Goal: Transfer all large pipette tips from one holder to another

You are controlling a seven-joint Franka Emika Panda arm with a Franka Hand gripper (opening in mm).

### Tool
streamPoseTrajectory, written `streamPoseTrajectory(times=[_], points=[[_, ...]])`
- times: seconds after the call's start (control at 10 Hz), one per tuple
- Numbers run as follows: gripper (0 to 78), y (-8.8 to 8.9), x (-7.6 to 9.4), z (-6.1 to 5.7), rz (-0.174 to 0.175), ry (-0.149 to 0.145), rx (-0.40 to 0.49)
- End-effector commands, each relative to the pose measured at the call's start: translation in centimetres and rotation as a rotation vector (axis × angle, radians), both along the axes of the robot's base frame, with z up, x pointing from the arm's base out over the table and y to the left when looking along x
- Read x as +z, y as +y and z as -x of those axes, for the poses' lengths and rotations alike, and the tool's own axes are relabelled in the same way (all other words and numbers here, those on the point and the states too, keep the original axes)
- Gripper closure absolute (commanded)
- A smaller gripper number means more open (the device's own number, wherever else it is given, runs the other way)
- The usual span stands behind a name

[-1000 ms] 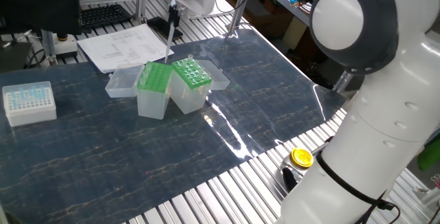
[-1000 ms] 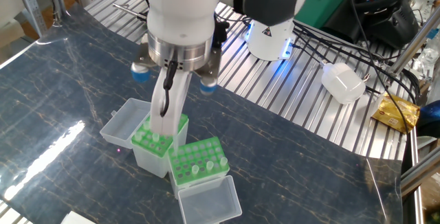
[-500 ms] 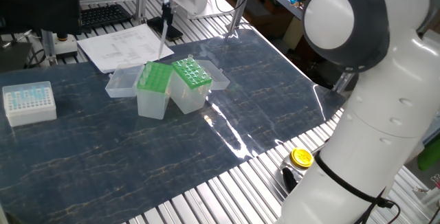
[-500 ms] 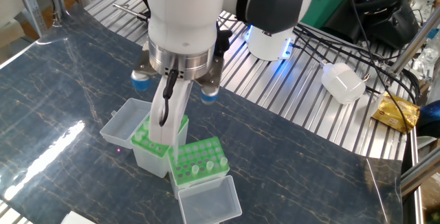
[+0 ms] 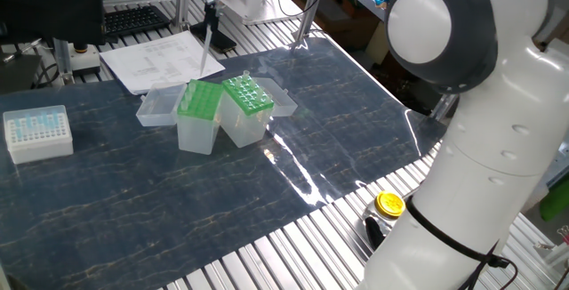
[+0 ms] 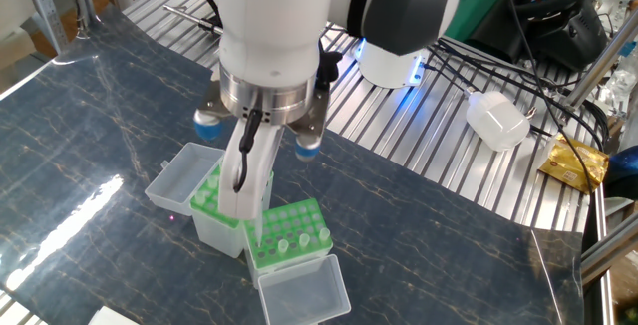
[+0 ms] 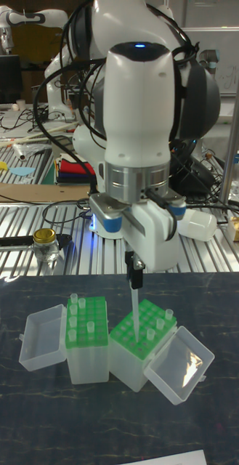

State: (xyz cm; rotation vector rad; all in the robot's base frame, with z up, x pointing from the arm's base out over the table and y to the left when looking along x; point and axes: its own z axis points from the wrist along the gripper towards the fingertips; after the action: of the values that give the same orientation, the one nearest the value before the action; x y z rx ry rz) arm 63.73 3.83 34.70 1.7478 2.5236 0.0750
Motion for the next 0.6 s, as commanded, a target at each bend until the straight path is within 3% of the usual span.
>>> streamPoseTrajectory(times=[0.1,0.6], points=[[76.4,0.26,0.06,-0.27,-0.002,-0.01,-0.001],[76.4,0.74,-0.55,-0.68,-0.007,-0.013,-0.006]])
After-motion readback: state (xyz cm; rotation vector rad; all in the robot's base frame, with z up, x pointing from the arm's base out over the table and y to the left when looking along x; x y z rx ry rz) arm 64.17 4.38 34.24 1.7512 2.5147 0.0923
